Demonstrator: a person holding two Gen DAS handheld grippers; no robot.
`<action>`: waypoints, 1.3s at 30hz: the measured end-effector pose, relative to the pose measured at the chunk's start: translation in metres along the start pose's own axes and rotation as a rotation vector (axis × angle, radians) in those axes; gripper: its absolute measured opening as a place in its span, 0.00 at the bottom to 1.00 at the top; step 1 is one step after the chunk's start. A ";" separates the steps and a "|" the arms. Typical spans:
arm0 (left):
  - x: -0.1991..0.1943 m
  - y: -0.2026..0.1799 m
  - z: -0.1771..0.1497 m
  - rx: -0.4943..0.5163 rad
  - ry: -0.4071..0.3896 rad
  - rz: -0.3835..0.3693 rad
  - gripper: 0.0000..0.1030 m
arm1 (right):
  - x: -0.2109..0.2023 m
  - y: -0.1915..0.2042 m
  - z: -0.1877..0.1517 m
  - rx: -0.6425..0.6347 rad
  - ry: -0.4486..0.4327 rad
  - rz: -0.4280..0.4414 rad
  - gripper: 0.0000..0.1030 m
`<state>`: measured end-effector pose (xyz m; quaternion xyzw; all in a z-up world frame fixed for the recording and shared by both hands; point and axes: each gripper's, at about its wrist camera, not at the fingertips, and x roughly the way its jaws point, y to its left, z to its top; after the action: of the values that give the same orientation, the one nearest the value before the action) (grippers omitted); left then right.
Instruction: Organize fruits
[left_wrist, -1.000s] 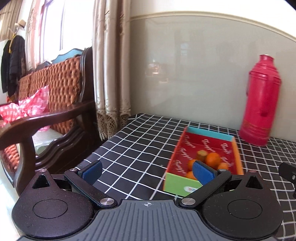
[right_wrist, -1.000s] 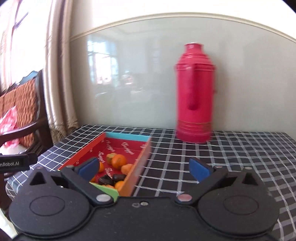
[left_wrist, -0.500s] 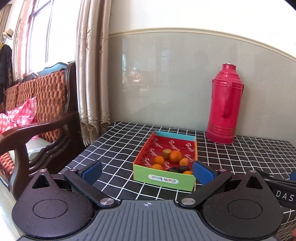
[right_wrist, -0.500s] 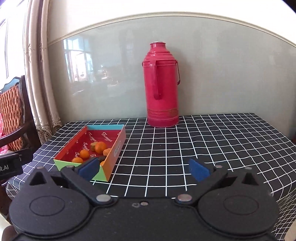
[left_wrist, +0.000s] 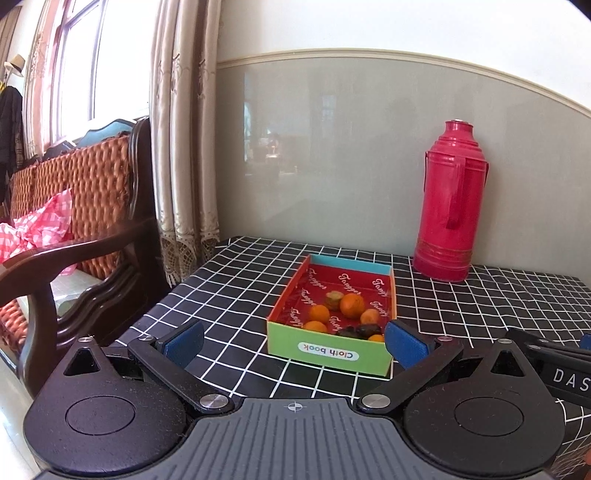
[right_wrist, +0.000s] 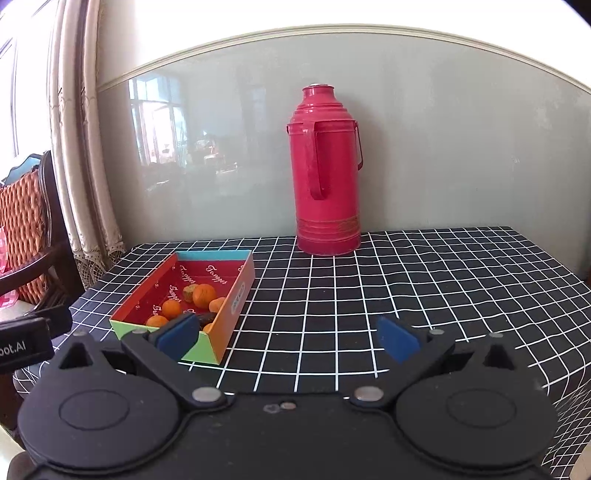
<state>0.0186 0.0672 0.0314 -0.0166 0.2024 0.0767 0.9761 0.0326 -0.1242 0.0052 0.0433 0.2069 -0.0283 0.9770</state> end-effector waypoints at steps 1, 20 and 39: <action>0.001 0.000 0.000 0.001 0.002 0.001 1.00 | 0.000 0.001 0.000 -0.001 0.000 0.000 0.94; 0.005 -0.001 0.001 0.009 0.004 0.010 1.00 | 0.001 0.008 0.003 -0.022 -0.008 0.006 0.94; 0.009 0.001 0.001 0.004 0.018 0.004 1.00 | 0.002 0.013 0.005 -0.033 -0.013 0.008 0.94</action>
<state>0.0275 0.0692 0.0291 -0.0152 0.2115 0.0780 0.9741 0.0376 -0.1120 0.0097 0.0277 0.2007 -0.0211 0.9790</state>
